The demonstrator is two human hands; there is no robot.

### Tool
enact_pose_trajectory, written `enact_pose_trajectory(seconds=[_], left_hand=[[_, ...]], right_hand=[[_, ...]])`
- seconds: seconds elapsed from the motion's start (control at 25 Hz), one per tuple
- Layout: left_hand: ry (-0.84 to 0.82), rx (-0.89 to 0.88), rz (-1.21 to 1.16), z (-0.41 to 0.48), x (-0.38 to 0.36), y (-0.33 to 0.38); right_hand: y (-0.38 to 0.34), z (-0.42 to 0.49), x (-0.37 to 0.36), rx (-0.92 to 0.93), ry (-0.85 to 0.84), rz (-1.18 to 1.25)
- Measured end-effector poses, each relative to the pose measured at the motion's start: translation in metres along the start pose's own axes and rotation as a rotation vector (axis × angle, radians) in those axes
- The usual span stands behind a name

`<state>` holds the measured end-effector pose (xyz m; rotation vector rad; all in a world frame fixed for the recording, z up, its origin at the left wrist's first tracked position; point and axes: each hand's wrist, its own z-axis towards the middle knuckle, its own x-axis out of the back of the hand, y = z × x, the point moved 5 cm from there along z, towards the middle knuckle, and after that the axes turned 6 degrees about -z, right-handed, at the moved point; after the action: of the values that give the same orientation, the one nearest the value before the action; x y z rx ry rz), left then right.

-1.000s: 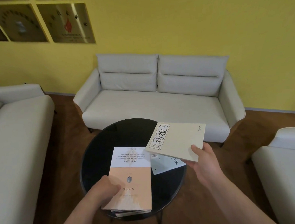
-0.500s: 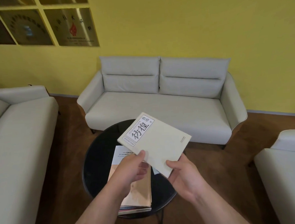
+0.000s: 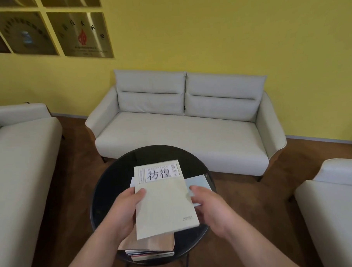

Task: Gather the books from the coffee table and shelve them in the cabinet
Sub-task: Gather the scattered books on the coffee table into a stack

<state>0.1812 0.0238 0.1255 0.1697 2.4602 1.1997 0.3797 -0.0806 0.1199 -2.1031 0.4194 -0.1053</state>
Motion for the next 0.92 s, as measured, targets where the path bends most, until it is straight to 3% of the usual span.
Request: enact_pose_trajectory(seconds=[0.12,0.2,0.28,0.36,0.52,0.68,0.92], left_hand=[[0.197,-0.169,0.515,0.012,0.007,-0.001],[0.280,-0.275,0.881,0.023,0.012,-0.003],[0.277,-0.279,1.007,0.034,0.026,-0.012],[0.265,-0.252,0.992,0.037,0.035,-0.020],[0.403,-0.198,1.045,0.032,0.047,-0.020],[0.137,0.035,0.592,0.038,0.062,-0.030],[0.113,0.027,0.480,0.031,0.056,-0.042]], right_hand=[[0.014,0.014,-0.023,-0.052,0.037,-0.453],[0.028,0.023,-0.030,-0.043,0.056,-0.583],[0.039,0.030,-0.037,-0.033,0.037,-0.635],[0.045,0.035,-0.039,-0.018,0.044,-0.660],[0.044,0.048,-0.036,0.041,0.114,-0.706],[0.047,0.057,-0.043,0.068,0.121,-0.634],[0.050,0.060,-0.050,0.074,0.141,-0.475]])
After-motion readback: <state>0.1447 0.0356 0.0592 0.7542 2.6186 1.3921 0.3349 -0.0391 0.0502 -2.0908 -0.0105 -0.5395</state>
